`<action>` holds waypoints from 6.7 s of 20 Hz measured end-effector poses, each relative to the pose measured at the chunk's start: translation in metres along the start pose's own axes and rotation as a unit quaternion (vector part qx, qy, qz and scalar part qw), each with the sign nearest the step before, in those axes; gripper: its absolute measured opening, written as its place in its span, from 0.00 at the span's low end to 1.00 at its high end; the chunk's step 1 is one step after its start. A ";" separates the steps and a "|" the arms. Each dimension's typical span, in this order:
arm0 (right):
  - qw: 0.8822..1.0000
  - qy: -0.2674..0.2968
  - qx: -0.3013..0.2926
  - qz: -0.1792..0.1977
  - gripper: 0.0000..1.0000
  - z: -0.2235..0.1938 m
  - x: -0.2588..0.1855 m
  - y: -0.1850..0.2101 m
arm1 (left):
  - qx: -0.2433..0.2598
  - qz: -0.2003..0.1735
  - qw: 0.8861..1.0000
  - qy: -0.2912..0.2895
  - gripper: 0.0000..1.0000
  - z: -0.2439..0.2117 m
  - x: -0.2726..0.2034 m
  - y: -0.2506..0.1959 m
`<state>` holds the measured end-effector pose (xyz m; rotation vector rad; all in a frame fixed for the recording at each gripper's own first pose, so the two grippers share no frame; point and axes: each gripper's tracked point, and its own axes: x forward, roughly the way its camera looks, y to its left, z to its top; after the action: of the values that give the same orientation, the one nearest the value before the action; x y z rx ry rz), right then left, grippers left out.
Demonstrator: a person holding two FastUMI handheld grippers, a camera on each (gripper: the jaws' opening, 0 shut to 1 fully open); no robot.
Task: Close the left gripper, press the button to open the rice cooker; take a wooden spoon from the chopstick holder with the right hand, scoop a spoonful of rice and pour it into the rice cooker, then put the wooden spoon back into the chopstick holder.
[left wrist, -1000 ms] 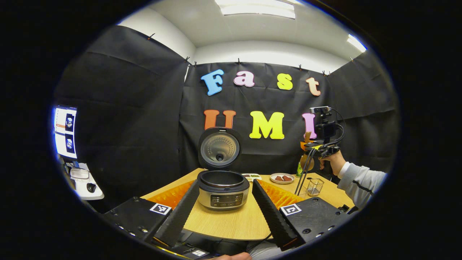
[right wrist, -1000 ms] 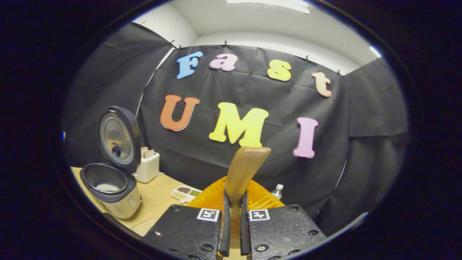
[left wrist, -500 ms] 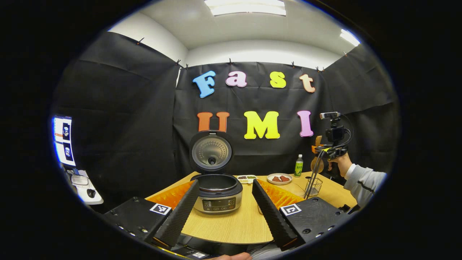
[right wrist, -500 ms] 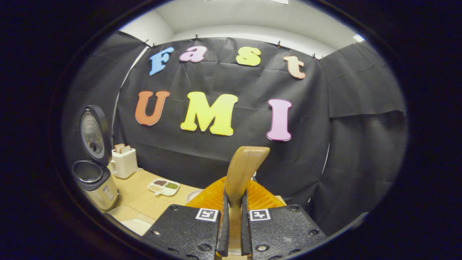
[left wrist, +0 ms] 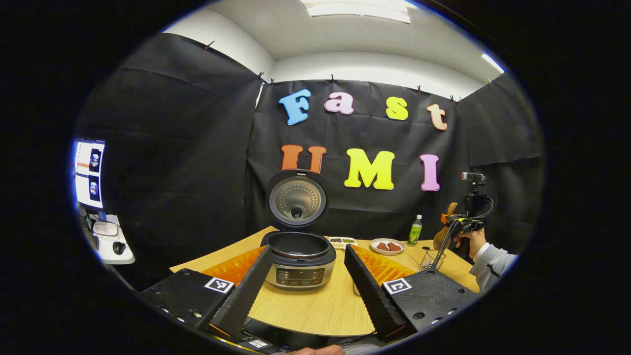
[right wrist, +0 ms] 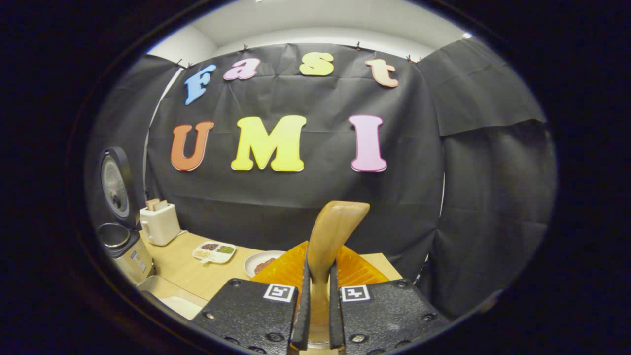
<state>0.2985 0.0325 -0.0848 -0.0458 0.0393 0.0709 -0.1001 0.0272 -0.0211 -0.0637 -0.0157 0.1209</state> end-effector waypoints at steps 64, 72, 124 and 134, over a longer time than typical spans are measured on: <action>0.995 -0.066 0.061 0.048 0.92 0.068 -0.274 -0.007 | 0.054 0.021 0.997 0.043 0.99 0.105 0.426 0.046; 0.996 -0.035 0.077 0.034 1.00 0.050 -0.296 -0.002 | 0.043 0.008 0.996 0.074 1.00 0.080 0.358 0.038; 0.995 -0.041 0.069 0.057 0.92 0.052 -0.351 0.035 | 0.009 0.031 0.987 0.156 0.95 -0.080 0.174 0.007; 0.995 -0.042 0.074 0.045 0.92 0.049 -0.347 0.025 | 0.011 -0.008 0.995 0.101 0.95 -0.030 0.115 -0.023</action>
<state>-0.0471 0.0359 -0.0230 0.1079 -0.0368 0.1599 0.0171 0.0162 -0.0486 -0.0541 0.1867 0.0978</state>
